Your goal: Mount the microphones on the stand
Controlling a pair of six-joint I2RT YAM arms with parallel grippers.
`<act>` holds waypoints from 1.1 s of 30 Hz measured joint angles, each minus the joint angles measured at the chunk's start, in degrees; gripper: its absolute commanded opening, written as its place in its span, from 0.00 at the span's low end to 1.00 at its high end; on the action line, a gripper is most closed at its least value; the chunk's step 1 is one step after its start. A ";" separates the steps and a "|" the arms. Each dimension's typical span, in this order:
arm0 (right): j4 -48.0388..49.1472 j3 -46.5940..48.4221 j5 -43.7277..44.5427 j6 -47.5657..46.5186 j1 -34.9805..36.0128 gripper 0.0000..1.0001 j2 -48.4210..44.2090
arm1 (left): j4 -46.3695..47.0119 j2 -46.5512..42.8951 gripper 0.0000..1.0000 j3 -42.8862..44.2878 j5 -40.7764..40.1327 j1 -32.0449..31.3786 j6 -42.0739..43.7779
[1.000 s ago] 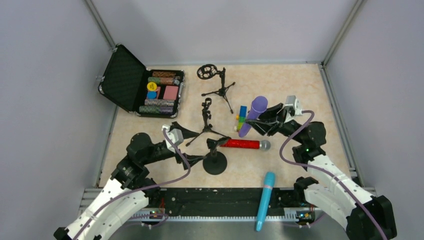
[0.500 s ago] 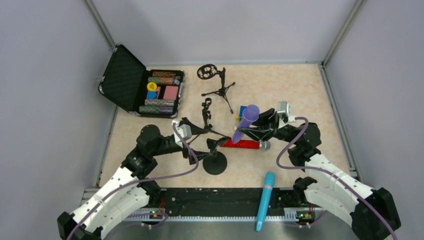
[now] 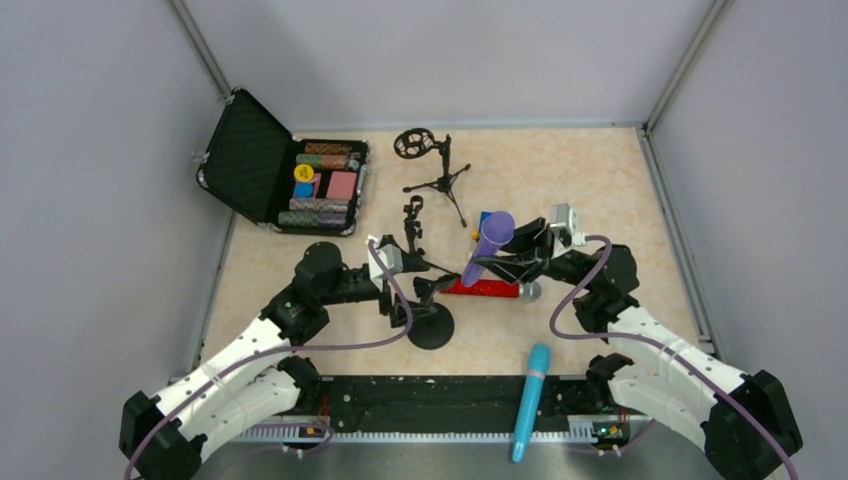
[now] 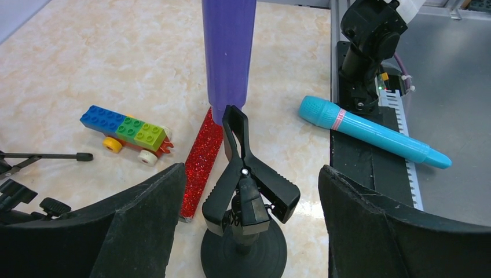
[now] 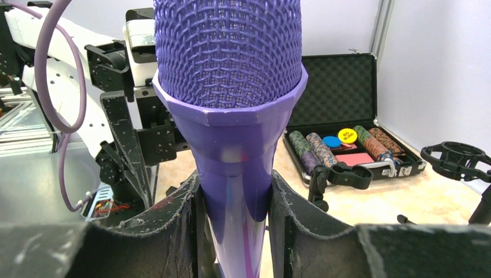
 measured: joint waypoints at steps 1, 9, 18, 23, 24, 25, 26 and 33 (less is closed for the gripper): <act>0.02 0.00 0.04 0.00 0.02 0.00 0.00 | 0.07 0.28 0.88 0.00 -0.20 -0.20 0.04; 0.09 0.00 0.79 -0.24 0.55 0.00 1.20 | 0.13 0.74 0.82 0.00 -4.35 -1.09 2.01; -0.02 0.02 2.16 -2.82 3.72 0.00 4.17 | -1.57 0.74 0.00 0.13 -4.79 -1.79 5.77; 0.22 0.02 4.00 -4.07 5.95 0.00 6.29 | -0.63 2.14 0.00 0.46 -4.48 -1.64 6.67; 0.39 0.02 4.50 -4.42 6.38 0.00 6.62 | -0.55 2.14 0.00 0.46 -4.48 -1.68 6.69; 0.50 0.02 5.03 -4.72 6.75 0.00 6.86 | -0.52 2.16 0.00 0.46 -4.50 -1.70 6.69; 0.76 0.02 5.64 -5.14 7.28 0.00 7.15 | -0.52 2.14 0.00 0.46 -4.50 -1.70 6.75; 1.49 0.04 8.39 -7.04 9.77 0.00 8.59 | -0.55 2.16 0.00 0.46 -4.52 -1.73 6.84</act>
